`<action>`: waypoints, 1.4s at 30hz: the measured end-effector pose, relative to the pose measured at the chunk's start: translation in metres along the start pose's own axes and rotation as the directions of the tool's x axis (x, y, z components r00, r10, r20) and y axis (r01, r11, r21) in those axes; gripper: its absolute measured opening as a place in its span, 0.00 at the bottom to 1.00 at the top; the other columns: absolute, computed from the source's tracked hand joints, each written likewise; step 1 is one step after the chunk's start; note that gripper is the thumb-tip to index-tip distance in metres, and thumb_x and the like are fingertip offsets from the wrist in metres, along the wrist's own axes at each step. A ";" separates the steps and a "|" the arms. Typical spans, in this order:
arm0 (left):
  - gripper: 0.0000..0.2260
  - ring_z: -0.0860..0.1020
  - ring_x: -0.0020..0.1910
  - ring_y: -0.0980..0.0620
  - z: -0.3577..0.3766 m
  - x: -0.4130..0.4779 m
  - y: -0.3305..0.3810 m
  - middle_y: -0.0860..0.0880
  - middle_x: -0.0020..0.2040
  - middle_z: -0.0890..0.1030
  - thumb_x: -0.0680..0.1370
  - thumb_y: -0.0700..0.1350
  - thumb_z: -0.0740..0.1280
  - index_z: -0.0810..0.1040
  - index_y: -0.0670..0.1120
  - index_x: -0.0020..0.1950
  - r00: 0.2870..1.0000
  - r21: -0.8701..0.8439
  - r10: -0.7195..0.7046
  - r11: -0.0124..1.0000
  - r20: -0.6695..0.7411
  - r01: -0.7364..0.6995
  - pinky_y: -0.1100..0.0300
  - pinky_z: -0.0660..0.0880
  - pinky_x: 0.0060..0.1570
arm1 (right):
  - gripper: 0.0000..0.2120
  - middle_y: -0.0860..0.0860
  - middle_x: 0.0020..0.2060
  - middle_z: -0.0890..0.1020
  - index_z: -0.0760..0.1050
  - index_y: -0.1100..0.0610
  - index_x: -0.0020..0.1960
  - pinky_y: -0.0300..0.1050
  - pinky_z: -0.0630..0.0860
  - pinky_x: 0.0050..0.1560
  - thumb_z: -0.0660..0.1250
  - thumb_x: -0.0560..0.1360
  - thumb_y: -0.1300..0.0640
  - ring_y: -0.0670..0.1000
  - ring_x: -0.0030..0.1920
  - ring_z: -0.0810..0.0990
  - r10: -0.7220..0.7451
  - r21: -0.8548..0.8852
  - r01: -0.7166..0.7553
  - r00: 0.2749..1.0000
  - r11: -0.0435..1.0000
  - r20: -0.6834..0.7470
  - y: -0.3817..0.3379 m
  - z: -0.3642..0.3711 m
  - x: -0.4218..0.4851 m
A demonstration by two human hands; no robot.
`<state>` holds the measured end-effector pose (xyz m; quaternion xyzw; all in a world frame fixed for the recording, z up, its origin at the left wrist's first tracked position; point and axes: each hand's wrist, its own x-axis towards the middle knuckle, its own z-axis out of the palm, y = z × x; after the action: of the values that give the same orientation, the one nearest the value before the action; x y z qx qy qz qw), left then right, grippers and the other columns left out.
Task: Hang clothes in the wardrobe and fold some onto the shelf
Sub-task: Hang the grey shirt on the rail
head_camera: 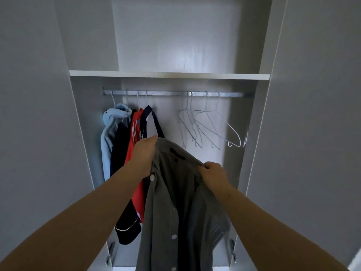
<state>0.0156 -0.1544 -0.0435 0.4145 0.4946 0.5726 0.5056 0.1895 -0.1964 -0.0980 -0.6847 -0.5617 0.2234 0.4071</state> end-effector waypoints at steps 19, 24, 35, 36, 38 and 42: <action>0.12 0.76 0.43 0.44 0.083 0.203 -0.017 0.41 0.43 0.77 0.79 0.46 0.63 0.75 0.37 0.55 0.970 0.041 -0.068 0.996 -0.232 0.080 0.54 0.73 0.52 | 0.07 0.51 0.35 0.76 0.73 0.59 0.42 0.35 0.69 0.30 0.58 0.77 0.61 0.50 0.37 0.76 -0.213 -0.043 0.223 0.963 0.974 0.168 0.017 0.050 0.271; 0.17 0.74 0.42 0.44 0.084 0.255 -0.011 0.38 0.47 0.78 0.78 0.46 0.64 0.74 0.34 0.60 0.975 0.028 -0.067 0.997 -0.210 0.074 0.53 0.73 0.53 | 0.18 0.58 0.59 0.73 0.68 0.61 0.64 0.47 0.71 0.54 0.62 0.76 0.57 0.57 0.58 0.73 -0.163 -0.115 0.166 0.986 0.979 0.039 0.017 0.070 0.322; 0.12 0.73 0.37 0.48 0.077 0.357 -0.002 0.45 0.39 0.74 0.78 0.43 0.64 0.75 0.35 0.56 0.993 -0.047 -0.094 0.995 -0.075 0.090 0.55 0.72 0.51 | 0.06 0.52 0.33 0.70 0.69 0.61 0.41 0.37 0.67 0.29 0.59 0.76 0.64 0.48 0.30 0.68 0.220 0.302 -0.250 0.967 0.920 0.130 -0.009 0.118 0.398; 0.09 0.73 0.36 0.48 0.075 0.363 -0.002 0.44 0.38 0.74 0.78 0.43 0.65 0.77 0.37 0.51 0.993 -0.051 -0.102 0.994 -0.059 0.099 0.55 0.73 0.48 | 0.11 0.51 0.31 0.68 0.66 0.59 0.35 0.35 0.65 0.27 0.59 0.76 0.65 0.47 0.29 0.65 0.179 0.299 -0.201 0.979 0.933 0.097 -0.012 0.122 0.403; 0.07 0.74 0.35 0.48 0.072 0.368 -0.001 0.44 0.37 0.75 0.77 0.43 0.66 0.77 0.42 0.40 0.991 -0.080 -0.133 0.988 -0.019 0.131 0.57 0.74 0.41 | 0.16 0.51 0.27 0.65 0.61 0.57 0.31 0.36 0.61 0.23 0.59 0.75 0.67 0.47 0.27 0.62 0.129 0.363 -0.130 0.991 0.923 0.029 -0.018 0.126 0.410; 0.09 0.74 0.36 0.47 0.066 0.385 0.001 0.44 0.37 0.76 0.77 0.44 0.66 0.77 0.42 0.39 0.979 -0.125 -0.193 0.972 0.063 0.199 0.56 0.74 0.43 | 0.16 0.51 0.27 0.62 0.59 0.57 0.31 0.41 0.59 0.29 0.60 0.75 0.65 0.47 0.27 0.60 0.095 0.424 -0.055 0.993 0.904 -0.073 -0.030 0.132 0.416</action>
<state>0.0235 0.2360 -0.0411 0.3441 0.4817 0.5403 0.5980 0.1831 0.2406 -0.0861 -0.6114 -0.4543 0.3230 0.5616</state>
